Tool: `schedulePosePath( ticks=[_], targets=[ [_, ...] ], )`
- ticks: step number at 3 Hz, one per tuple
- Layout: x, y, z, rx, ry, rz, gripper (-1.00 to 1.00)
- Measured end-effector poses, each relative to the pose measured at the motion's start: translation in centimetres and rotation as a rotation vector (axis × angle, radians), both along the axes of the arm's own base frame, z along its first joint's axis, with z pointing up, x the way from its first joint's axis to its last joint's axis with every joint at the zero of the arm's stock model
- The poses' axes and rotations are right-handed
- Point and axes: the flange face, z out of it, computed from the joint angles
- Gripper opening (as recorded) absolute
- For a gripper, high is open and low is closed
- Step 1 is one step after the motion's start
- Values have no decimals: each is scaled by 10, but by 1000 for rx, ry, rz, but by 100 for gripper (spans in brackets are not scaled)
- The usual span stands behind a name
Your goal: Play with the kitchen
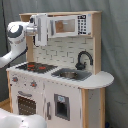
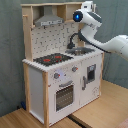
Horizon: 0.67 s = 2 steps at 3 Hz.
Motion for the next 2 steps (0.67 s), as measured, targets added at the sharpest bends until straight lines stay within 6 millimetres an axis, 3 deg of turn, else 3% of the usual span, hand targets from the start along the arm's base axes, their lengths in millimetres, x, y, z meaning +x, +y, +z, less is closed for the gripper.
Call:
schedulePosePath(
  ticks=[2],
  targets=[
    [-25,-41,4,6,-12,-15,-100]
  ],
)
